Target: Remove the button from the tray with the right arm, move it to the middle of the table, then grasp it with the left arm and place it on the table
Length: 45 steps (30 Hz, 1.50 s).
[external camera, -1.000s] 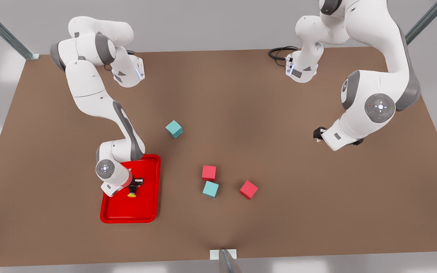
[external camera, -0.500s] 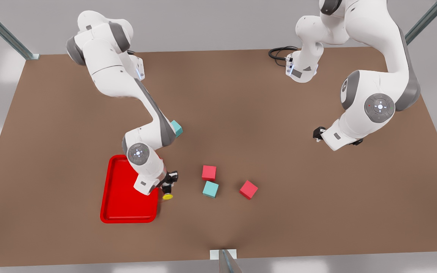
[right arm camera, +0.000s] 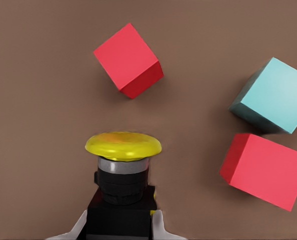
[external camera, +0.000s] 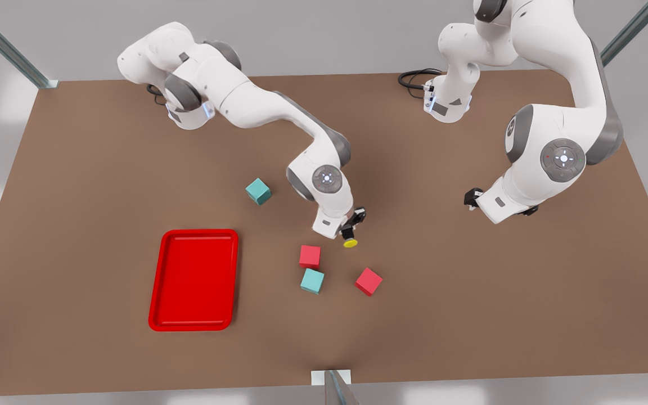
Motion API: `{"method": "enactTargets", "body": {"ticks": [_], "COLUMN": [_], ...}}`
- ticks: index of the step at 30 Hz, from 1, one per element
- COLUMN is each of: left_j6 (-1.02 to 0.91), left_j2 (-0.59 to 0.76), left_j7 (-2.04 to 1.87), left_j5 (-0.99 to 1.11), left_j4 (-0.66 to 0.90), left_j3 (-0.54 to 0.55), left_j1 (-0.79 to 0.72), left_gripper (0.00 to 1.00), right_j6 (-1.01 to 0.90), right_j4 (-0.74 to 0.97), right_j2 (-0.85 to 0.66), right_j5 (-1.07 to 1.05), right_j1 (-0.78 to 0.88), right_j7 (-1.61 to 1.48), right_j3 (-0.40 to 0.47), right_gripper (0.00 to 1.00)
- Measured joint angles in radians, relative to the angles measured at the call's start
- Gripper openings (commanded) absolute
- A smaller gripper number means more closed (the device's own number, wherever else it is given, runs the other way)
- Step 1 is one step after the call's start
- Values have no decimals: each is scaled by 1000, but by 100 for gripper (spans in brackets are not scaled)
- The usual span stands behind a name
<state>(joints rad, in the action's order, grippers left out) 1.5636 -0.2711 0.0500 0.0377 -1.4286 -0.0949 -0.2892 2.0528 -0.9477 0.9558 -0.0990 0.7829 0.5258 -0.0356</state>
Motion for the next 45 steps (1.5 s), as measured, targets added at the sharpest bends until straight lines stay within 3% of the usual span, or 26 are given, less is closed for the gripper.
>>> {"method": "enactTargets", "body": {"ticks": [7, 13, 14, 15, 22, 26, 28, 30, 33, 39, 45], "left_j6": [1, 1, 1, 1, 3, 3, 18, 76, 202, 534, 756], "left_j2": [-7, -14, -15, -15, -16, -57, -124, -221, -294, -287, -289], "left_j7": [0, 0, 0, 1, 0, -15, -57, -117, -220, -380, -463], "left_j5": [0, 0, 0, 0, -1, -23, -36, -45, -52, -46, -34], "left_j4": [0, 0, 0, 0, 0, 1, 1, 0, -66, -309, -423], "left_j3": [0, 0, 0, 0, 0, 21, 131, 221, 254, 259, 260], "left_j1": [4, 4, 4, 4, 3, -34, -45, -69, -103, -116, -142], "left_gripper": [100, 100, 100, 100, 100, 100, 100, 100, 100, 100, 100], "right_j6": [19, 54, 57, 59, 73, 83, 16, -124, -305, -493, -562], "right_j4": [99, 109, 109, 110, 109, 21, -216, -330, -544, -479, -475], "right_j2": [133, 184, 185, 185, 176, -21, -286, -530, -843, -906, -903], "right_j5": [-7, -5, -4, -4, -3, -26, -55, -44, 22, 97, 141], "right_j1": [116, 150, 153, 155, 149, -8, -171, -338, -546, -736, -740], "right_j7": [249, 408, 430, 451, 568, 579, 524, 441, 310, 104, -44], "right_j3": [15, 15, 16, 17, 31, 21, 20, 24, 25, 28, 24], "right_gripper": [46, 55, 94, 100, 100, 100, 100, 100, 100, 100, 100]}}
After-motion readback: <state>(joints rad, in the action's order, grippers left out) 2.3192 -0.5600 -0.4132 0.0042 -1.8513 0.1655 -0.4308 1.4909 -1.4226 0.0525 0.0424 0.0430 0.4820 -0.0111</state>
